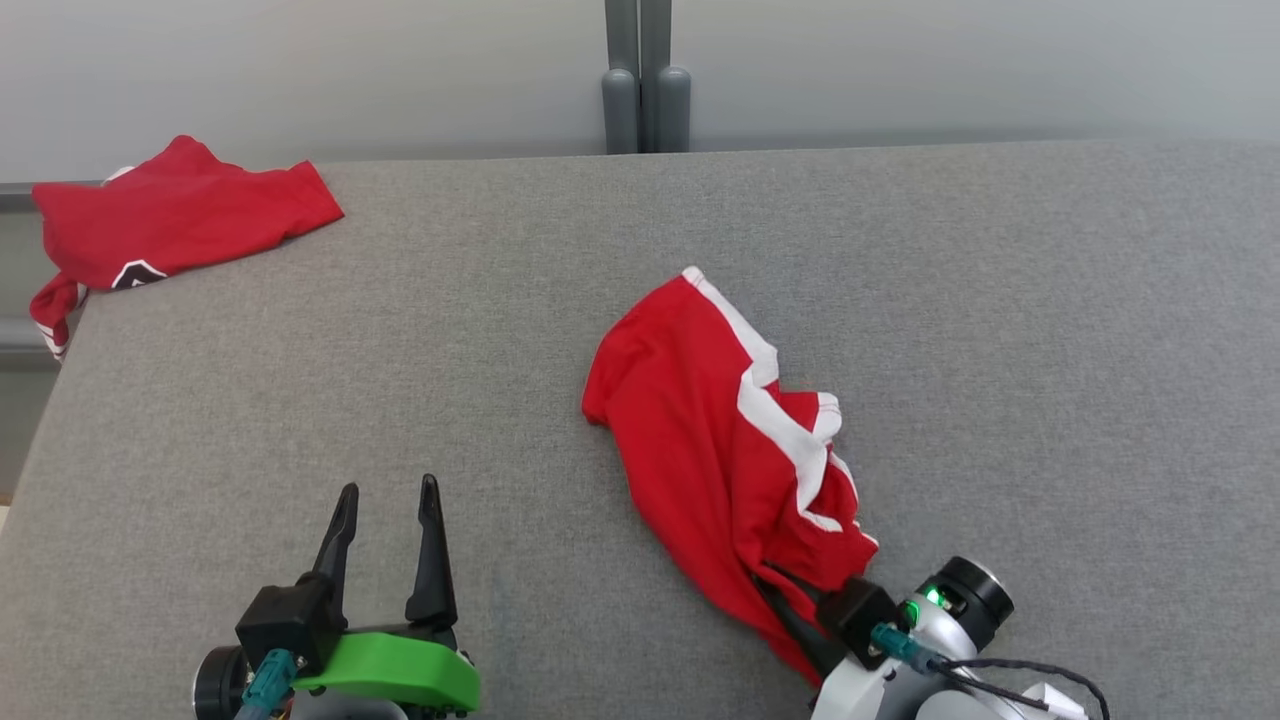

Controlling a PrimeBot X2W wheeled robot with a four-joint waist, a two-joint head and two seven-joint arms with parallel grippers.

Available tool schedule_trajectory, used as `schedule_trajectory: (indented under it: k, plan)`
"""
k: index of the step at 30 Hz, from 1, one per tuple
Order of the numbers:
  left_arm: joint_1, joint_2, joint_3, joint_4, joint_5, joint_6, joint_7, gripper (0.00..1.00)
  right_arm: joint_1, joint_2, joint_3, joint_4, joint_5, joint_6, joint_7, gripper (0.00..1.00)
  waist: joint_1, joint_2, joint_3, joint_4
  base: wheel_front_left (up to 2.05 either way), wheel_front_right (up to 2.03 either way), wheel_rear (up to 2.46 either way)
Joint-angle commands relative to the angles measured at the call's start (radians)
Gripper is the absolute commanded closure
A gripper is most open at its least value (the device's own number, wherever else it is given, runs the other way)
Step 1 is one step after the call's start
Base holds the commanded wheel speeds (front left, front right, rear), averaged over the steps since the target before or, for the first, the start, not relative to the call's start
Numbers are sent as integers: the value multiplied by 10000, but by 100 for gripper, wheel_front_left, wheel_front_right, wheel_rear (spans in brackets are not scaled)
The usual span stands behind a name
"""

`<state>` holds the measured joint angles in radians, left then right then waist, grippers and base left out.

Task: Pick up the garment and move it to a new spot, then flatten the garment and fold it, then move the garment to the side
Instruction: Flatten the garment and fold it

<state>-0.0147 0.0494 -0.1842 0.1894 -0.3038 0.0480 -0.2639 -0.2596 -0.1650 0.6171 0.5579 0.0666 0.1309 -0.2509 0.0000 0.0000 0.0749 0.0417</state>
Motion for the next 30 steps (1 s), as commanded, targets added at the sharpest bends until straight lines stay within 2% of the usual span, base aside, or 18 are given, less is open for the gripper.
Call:
schedule_trajectory:
  k: [1,4,6,7,8,16,21,25,30]
  plan:
    - [103,20,55,-27,82,-26,-9,0,243,30,-28,-39,-243,-2,20,100,0,0,-5,-73,0,0,0]
    - [96,20,78,-1,79,-41,-9,0,466,71,-201,-50,-572,-2,60,100,0,0,-12,-128,0,0,0]
    - [105,20,103,20,77,-41,-9,0,597,177,-376,-74,-610,-2,48,64,0,0,-39,-181,0,0,0]
    - [127,20,109,36,77,-46,-9,0,668,239,-462,-119,-608,-2,30,34,0,0,-64,-214,0,0,0]
    - [143,20,114,50,76,-50,-9,0,723,276,-535,-176,-613,-2,5,0,0,0,-93,-241,0,0,0]
    - [369,20,59,108,21,-26,-9,0,1474,523,-1376,-1410,-421,-2,-112,0,0,0,-463,-503,0,0,0]
    - [517,20,12,112,-11,12,-9,0,2017,633,-2474,-2433,-142,-4,-124,0,0,0,-665,-621,0,0,0]
    - [553,21,-110,118,-26,9,-9,0,2033,657,-2986,-2423,-228,-2,190,0,0,0,-702,-560,0,0,0]
    - [440,21,-231,172,5,-30,-9,0,1537,549,-2775,-1742,-71,-4,570,0,0,0,-613,-294,0,0,0]
